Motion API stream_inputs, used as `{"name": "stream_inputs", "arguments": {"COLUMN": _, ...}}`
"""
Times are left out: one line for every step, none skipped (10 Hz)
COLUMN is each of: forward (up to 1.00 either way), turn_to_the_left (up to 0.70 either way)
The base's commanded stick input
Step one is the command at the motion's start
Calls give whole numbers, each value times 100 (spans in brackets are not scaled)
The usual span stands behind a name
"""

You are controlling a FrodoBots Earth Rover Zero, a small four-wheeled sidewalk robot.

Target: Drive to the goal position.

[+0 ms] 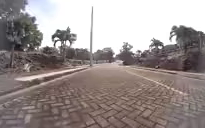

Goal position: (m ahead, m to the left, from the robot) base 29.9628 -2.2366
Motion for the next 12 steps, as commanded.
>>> {"name": "stream_inputs", "arguments": {"forward": 70, "turn_to_the_left": 0}}
{"name": "stream_inputs", "arguments": {"forward": 70, "turn_to_the_left": 0}}
{"name": "stream_inputs", "arguments": {"forward": 70, "turn_to_the_left": 0}}
{"name": "stream_inputs", "arguments": {"forward": 70, "turn_to_the_left": 0}}
{"name": "stream_inputs", "arguments": {"forward": 70, "turn_to_the_left": 0}}
{"name": "stream_inputs", "arguments": {"forward": 70, "turn_to_the_left": 0}}
{"name": "stream_inputs", "arguments": {"forward": 70, "turn_to_the_left": 0}}
{"name": "stream_inputs", "arguments": {"forward": 70, "turn_to_the_left": 0}}
{"name": "stream_inputs", "arguments": {"forward": 70, "turn_to_the_left": 0}}
{"name": "stream_inputs", "arguments": {"forward": 70, "turn_to_the_left": 0}}
{"name": "stream_inputs", "arguments": {"forward": 70, "turn_to_the_left": 0}}
{"name": "stream_inputs", "arguments": {"forward": 70, "turn_to_the_left": 0}}
